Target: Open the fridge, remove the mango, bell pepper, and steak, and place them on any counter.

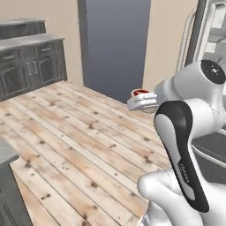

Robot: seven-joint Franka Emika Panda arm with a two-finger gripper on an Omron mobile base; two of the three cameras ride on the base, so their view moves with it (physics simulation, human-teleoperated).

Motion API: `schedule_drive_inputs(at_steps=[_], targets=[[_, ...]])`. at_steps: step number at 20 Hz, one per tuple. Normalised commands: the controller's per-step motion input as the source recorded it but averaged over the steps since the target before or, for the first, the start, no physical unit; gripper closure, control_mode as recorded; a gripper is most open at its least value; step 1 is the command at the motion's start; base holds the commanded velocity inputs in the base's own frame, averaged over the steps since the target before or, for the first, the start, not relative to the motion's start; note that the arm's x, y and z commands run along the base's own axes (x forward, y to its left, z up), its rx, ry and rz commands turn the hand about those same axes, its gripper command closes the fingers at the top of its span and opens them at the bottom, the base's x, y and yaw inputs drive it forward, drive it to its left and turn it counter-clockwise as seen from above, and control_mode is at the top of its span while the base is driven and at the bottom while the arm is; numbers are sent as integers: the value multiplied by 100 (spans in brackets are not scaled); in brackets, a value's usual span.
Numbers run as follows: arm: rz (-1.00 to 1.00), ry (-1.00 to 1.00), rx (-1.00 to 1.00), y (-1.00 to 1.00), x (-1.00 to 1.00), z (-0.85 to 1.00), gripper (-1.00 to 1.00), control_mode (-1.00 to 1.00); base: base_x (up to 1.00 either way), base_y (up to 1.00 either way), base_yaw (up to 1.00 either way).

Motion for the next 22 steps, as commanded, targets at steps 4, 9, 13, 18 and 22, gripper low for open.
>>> schedule_drive_inputs(at_steps=[4,9,13,18,22], targets=[[0,0,0,0,0,0,100,100,0,50,72],[0,0,0,0,0,0,100,100,35,90,44],[0,0,0,0,0,0,100,100,80,100,13],[0,0,0,0,0,0,100,100,87,100,5],[1,5,-1,17,9,-11,100,-100,33,72,1]])
